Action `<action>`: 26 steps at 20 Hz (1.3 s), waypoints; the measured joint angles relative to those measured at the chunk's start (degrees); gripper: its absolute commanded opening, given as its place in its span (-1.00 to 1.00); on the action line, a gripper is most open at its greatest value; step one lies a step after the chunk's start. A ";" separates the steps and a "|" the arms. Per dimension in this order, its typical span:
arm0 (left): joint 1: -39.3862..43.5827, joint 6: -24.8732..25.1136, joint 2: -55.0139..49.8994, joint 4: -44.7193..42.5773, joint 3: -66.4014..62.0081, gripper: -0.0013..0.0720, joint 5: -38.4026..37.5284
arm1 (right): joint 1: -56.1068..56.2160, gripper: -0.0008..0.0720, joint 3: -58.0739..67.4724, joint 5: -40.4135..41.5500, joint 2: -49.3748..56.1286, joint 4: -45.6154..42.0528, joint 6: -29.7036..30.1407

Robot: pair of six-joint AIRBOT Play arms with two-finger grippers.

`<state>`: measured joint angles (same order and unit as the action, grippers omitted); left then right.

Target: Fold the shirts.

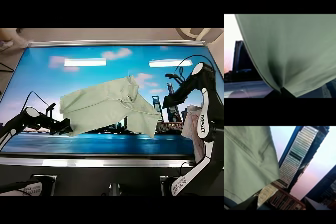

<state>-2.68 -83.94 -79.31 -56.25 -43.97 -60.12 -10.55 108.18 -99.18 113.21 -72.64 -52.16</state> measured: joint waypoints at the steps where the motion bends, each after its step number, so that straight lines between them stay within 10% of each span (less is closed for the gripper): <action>1: 0.11 0.02 0.20 0.02 -0.04 -0.89 0.42 | 0.85 0.76 -0.57 0.44 0.70 0.02 0.20; 7: 0.22 1.22 4.13 0.42 -0.31 -0.89 1.11 | 6.03 0.57 -2.01 3.17 4.52 2.23 1.33; 9: 0.22 1.31 5.66 0.59 -0.44 -0.89 1.11 | 7.54 0.06 -2.03 3.39 5.22 2.40 1.55; 11: 0.22 1.44 6.78 0.74 -0.66 -0.89 1.03 | 8.96 -0.91 -2.19 4.24 5.81 1.95 1.73; 18: -0.31 2.86 14.25 0.52 -10.54 -0.89 2.21 | 9.14 -0.93 0.90 5.66 -0.57 4.50 1.86; 26: -4.17 4.28 32.74 -3.82 -53.92 -0.89 10.64 | -0.11 -0.93 10.99 26.77 -40.94 11.34 2.05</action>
<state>-6.85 -79.66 -46.57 -60.07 -97.89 -49.47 -10.66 119.17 -72.40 72.27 -61.30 -50.11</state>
